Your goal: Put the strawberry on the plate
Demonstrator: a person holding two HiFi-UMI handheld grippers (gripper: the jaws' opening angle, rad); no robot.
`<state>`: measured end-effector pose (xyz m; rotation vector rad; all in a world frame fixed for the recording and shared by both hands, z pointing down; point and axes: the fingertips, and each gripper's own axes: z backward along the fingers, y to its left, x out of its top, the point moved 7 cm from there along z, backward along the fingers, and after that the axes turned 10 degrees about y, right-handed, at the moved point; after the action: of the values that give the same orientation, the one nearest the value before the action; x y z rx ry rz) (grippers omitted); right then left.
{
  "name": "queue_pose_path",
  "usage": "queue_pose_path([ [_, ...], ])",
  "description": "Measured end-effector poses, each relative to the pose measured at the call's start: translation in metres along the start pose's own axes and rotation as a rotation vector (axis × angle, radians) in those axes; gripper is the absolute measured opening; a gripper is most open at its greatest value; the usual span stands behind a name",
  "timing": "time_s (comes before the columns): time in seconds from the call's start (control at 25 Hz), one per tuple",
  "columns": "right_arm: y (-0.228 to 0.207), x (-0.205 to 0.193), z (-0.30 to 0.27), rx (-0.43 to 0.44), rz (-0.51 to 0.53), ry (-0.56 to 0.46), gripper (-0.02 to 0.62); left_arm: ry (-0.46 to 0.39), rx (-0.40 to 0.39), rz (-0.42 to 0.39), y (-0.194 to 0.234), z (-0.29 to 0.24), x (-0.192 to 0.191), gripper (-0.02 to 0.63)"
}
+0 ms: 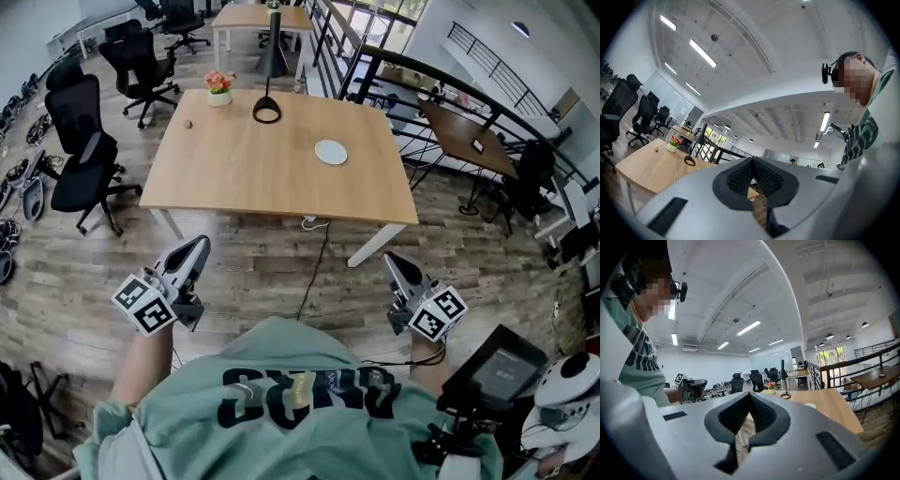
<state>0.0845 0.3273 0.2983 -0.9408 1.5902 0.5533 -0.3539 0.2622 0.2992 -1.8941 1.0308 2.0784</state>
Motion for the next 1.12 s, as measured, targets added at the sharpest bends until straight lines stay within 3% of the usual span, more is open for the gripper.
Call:
queue_pose_path([
  [0.28, -0.059, -0.001, -0.021, 0.084, 0.002, -0.001, 0.005, -0.003, 0.069, -0.012, -0.006, -0.039, 0.001, 0.002],
  [0.56, -0.160, 0.011, -0.009, 0.198, 0.039, -0.050, 0.006, -0.036, 0.166, -0.047, -0.061, -0.112, 0.003, 0.002],
  [0.76, -0.226, 0.007, 0.001, 0.257, 0.011, -0.063, 0.005, -0.020, 0.217, -0.029, -0.092, -0.166, -0.004, 0.002],
  [0.96, -0.263, 0.002, -0.007, 0.288, -0.013, -0.060, 0.006, 0.016, 0.227, -0.031, -0.100, -0.205, -0.006, 0.002],
  [1.12, -0.274, -0.002, -0.022, 0.289, -0.020, -0.043, 0.005, 0.023, 0.227, -0.017, -0.083, -0.217, -0.010, 0.002],
])
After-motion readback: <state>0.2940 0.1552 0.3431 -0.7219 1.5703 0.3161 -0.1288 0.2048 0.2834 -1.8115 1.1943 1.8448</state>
